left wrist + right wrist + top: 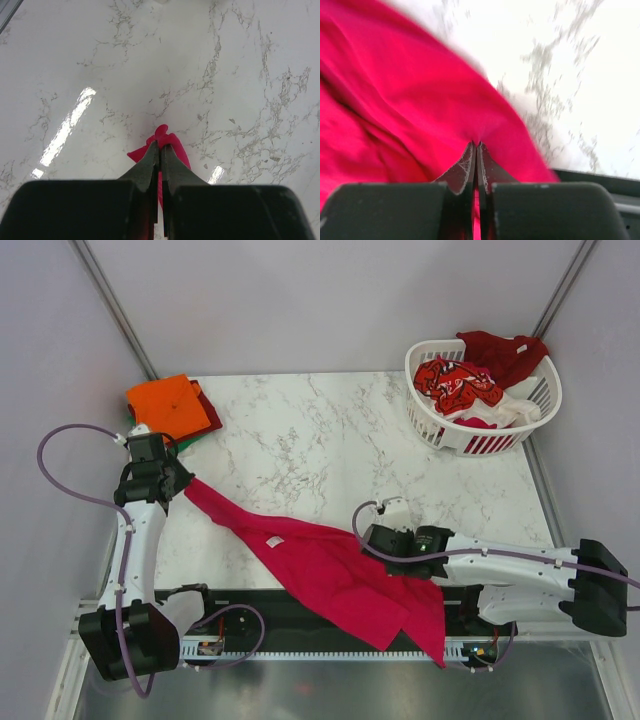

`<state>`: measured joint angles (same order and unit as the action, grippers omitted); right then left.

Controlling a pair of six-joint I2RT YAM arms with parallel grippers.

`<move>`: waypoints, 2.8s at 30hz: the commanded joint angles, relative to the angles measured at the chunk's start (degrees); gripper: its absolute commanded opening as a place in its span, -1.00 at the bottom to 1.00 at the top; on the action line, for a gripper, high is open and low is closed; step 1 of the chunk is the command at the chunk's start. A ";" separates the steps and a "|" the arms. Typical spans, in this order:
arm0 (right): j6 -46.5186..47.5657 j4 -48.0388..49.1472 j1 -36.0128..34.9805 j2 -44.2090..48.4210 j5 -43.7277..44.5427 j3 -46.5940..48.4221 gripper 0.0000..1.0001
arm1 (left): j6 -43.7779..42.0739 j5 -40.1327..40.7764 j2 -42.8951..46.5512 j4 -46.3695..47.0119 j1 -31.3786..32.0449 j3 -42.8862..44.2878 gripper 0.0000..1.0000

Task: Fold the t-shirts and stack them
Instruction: Flatten the tshirt out

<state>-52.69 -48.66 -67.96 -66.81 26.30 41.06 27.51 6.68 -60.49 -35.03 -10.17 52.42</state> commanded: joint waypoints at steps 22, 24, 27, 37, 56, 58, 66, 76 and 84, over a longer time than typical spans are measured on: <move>16.49 8.51 28.87 -0.53 -6.61 13.97 0.62 | -2.72 -5.97 -1.30 1.10 -0.11 0.13 -0.95; 12.53 8.14 27.28 4.30 -9.32 9.94 0.60 | -2.72 -6.15 -1.30 1.19 -0.11 0.05 -0.95; 5.77 10.43 27.27 13.00 -15.13 0.63 0.43 | -2.72 -6.41 -1.12 1.27 -0.20 -0.04 -0.95; -5.57 12.28 21.48 18.11 -17.52 -13.72 0.21 | -2.72 -8.70 -1.74 1.72 -0.20 -0.13 -0.95; -15.96 8.95 8.99 17.94 -10.76 -17.42 0.06 | -2.72 -9.05 -1.91 1.89 -0.20 -0.39 -0.95; -15.69 7.89 8.90 18.03 -8.91 -17.07 0.06 | -2.81 -9.22 -2.09 1.89 -0.11 -0.39 -0.95; -15.60 12.89 8.73 14.87 -9.96 -19.96 0.06 | -2.81 -9.31 -2.00 1.89 -0.11 -0.48 -0.95; -14.81 14.92 7.50 11.08 -9.43 -18.91 -0.17 | -2.90 -9.40 -2.00 1.89 -0.11 -0.39 -0.95; -14.11 10.09 6.27 11.44 -6.01 -15.31 -0.12 | -2.90 -9.40 -2.09 1.89 -0.11 -0.39 -0.95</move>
<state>-67.24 -34.92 -61.08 -54.87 17.58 23.73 26.87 -1.69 -62.54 -34.59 -10.17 52.12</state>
